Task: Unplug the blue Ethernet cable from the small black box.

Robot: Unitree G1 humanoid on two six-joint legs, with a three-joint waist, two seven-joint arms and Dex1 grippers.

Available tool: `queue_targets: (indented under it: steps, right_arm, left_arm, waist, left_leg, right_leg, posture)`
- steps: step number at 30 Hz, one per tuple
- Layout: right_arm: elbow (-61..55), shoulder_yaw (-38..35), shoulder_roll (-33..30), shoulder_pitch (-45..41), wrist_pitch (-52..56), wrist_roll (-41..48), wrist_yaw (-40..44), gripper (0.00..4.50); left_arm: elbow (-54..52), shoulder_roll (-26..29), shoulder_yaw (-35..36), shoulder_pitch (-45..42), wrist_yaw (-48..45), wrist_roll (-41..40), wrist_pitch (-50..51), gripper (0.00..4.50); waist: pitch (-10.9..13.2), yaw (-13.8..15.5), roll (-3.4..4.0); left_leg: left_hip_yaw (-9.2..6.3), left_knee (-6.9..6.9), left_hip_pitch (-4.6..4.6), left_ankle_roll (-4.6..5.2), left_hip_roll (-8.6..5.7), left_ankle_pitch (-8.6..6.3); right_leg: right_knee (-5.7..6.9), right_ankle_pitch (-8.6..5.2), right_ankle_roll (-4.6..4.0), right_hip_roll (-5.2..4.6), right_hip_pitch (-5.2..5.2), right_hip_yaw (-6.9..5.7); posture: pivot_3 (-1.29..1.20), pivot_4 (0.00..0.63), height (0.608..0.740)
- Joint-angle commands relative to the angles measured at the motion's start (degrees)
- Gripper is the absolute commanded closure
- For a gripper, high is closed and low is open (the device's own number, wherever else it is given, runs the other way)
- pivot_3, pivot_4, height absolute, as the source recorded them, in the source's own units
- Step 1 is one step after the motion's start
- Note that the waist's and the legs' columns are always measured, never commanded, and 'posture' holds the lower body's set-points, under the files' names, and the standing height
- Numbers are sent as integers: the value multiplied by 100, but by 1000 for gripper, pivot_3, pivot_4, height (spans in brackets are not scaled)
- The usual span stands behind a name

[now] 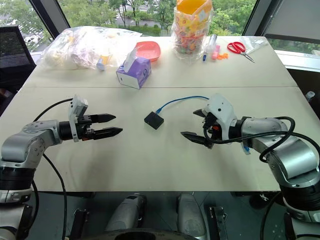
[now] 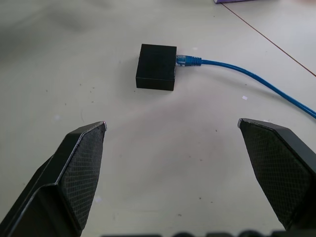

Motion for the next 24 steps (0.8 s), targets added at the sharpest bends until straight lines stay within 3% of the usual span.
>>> queue_targets:
  steps: [1, 11, 19, 24]
  right_arm:
    - [87, 83, -140, -226, -228, -91, 185, 0]
    - [1486, 1183, 161, -1392, -1516, -1057, 755, 0]
    - [3736, 2344, 931, -2754, -2911, -2201, 1620, 0]
    - [5146, 2672, 1556, -3417, -3756, -2759, 1879, 0]
  left_arm:
    - [-152, 36, 101, -94, 12, -99, -15, 21]
    - [-293, -54, 62, -21, 97, -157, 17, 21]
    - [-386, -132, 29, -41, 181, -227, 14, 21]
    - [-573, -207, 17, 90, 298, -261, 36, 21]
  waist:
    - [0, 1, 0]
    - [1, -14, 1]
    - [3, -21, 2]
    - [3, -25, 2]
  left_leg:
    - [0, 0, 0, 0, 0, 0]
    - [2, 1, 0, 0, 0, 0]
    - [3, 0, 0, -1, 0, 1]
    - [3, 0, 0, -3, -1, 2]
  right_leg:
    - [0, 0, 0, 0, 0, 0]
    - [2, 2, 2, 0, -1, 0]
    - [7, 4, 6, 0, -5, 0]
    - [10, 6, 9, 0, -8, 0]
  posture:
    - [0, 150, 740]
    - [0, 150, 740]
    - [0, 150, 740]
    - [0, 150, 740]
